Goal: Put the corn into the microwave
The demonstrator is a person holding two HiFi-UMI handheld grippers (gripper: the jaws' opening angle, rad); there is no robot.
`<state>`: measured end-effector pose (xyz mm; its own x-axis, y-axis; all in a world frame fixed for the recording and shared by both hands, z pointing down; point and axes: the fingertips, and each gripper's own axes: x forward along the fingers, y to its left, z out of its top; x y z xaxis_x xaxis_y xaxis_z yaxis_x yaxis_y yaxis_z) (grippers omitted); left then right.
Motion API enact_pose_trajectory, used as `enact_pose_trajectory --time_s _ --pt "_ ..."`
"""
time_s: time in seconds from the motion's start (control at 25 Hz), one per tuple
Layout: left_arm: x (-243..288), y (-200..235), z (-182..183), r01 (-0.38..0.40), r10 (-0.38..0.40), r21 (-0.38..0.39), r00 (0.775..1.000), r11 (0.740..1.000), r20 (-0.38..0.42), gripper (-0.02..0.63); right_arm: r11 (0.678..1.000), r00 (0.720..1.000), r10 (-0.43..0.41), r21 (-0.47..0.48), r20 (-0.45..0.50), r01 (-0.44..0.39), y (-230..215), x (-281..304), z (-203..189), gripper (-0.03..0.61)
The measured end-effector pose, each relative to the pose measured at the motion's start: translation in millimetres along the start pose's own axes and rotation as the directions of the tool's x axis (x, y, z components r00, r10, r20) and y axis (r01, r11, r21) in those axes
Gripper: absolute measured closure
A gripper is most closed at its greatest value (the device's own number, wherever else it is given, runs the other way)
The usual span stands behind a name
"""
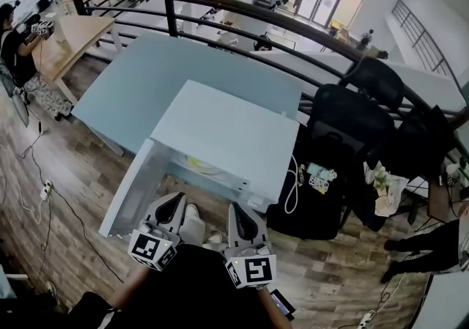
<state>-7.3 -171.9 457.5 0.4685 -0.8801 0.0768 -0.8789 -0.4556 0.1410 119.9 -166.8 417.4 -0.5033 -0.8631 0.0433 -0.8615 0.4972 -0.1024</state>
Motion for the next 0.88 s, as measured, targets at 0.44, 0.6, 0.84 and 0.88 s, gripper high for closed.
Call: enact_pose_trajectory --time_s 0.44,0.6,0.84,0.88 --pt "-0.9 -0.6 -0.2 0.004 -0.004 -0.011 1.0 1.0 -0.012 0.611 1.0 0.999 0.02 0.0 -0.03 -0.02 5.9 0.6 -8.5 0.571" --pt "0.0 -0.3 0.7 0.005 -0.006 -0.012 1.0 1.0 -0.013 0.611 1.0 0.999 0.028 0.003 -0.033 -0.028 8.2 1.8 -9.6 0.571" --pt "0.4 2.4 -1.5 0.006 -0.006 -0.021 1.0 1.0 -0.015 0.611 1.0 0.999 0.029 0.004 -0.038 -0.029 9.0 3.5 -11.0 0.571" --pt "0.8 2.8 -2.1 0.007 -0.008 -0.021 1.0 1.0 -0.015 0.611 1.0 0.999 0.029 0.005 -0.039 -0.029 9.1 4.2 -11.2 0.571"
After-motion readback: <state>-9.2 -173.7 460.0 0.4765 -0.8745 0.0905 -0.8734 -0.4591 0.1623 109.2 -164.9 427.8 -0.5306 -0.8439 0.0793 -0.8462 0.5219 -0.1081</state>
